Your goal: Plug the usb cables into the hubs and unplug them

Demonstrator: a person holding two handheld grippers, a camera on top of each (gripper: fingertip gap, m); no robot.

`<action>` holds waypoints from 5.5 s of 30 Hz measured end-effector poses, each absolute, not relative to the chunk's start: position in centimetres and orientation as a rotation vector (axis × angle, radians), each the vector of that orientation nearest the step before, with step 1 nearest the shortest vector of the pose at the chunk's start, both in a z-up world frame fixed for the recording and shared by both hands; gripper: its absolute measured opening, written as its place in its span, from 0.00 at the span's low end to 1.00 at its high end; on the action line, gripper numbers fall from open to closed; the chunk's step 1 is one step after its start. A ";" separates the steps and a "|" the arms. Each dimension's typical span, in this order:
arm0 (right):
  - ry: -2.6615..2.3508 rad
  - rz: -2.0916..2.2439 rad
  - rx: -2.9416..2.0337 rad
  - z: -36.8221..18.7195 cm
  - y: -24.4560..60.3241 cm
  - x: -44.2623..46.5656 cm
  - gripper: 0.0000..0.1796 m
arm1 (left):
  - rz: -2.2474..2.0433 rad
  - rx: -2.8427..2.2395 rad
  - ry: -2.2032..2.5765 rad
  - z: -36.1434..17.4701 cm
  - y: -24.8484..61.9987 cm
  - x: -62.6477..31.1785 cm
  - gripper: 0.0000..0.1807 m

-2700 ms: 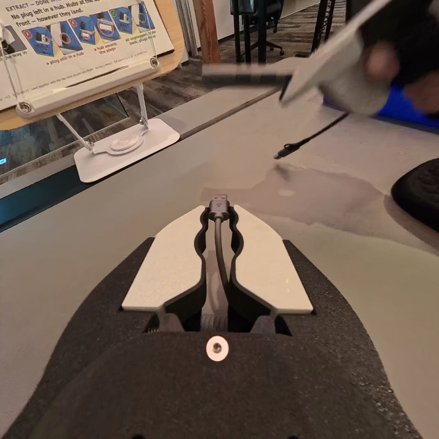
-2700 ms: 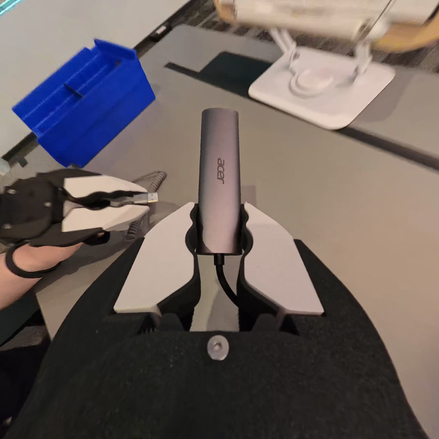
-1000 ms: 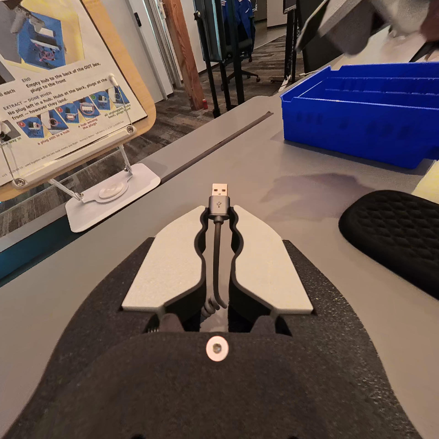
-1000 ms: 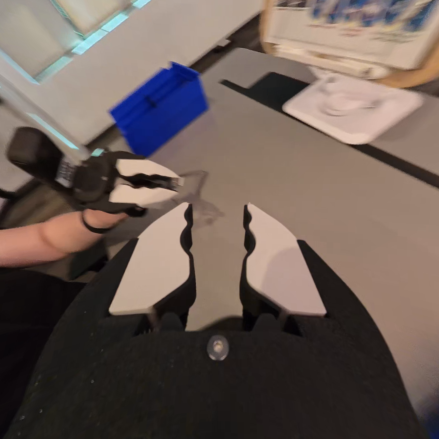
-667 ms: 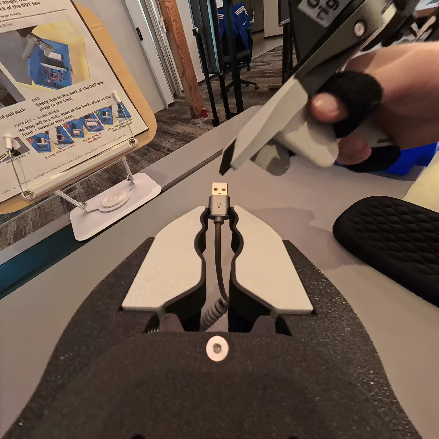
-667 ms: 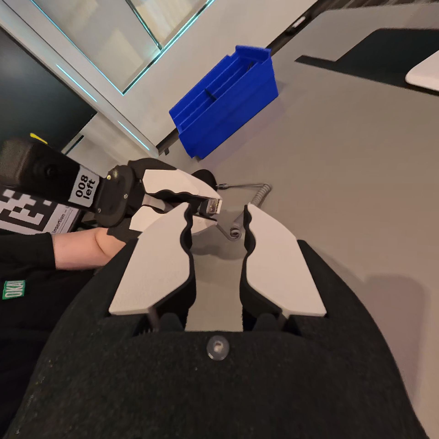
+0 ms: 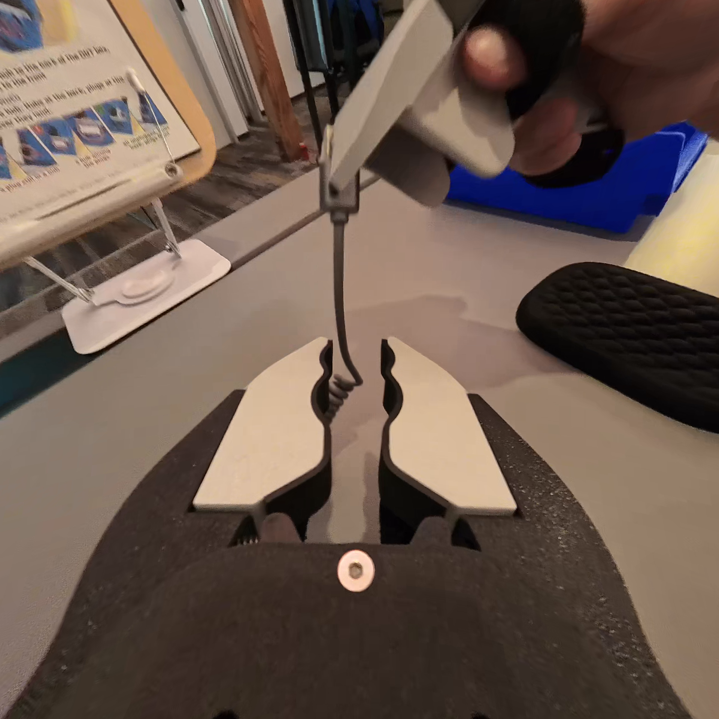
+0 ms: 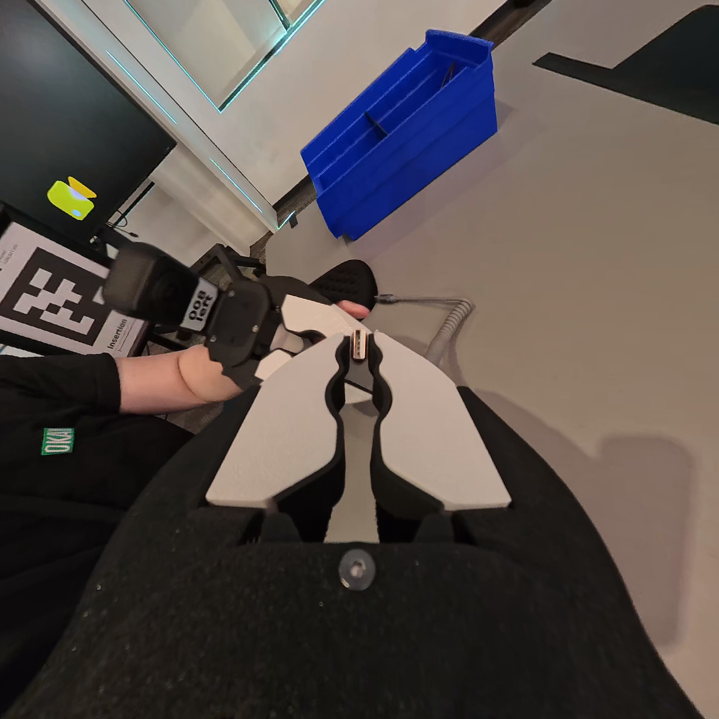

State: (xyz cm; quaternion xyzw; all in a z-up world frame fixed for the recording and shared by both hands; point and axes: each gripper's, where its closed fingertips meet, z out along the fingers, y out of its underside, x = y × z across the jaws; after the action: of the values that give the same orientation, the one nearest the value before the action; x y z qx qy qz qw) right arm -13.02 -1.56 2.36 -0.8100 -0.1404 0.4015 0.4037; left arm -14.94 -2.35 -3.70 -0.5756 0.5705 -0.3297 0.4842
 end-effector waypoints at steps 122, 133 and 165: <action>-0.104 0.286 -1.816 -1.4 -1.2 -0.2 0.19 | -0.308 -1.981 1.170 1.4 27.3 -42.4 0.21; -0.032 0.257 -1.892 -5.3 -2.0 1.8 0.18 | -0.500 -2.427 1.140 -6.5 34.1 -40.6 0.14; -0.137 0.202 -2.035 -7.9 -1.8 0.3 0.18 | -0.495 -2.726 1.172 -9.2 35.4 -39.5 0.17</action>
State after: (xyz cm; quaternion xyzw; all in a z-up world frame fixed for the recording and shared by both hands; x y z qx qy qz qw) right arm 0.34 -1.77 -7.95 -0.8486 -0.0570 0.0843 0.5191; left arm -39.50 35.39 -9.23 -0.9042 0.3887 -0.1643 0.0664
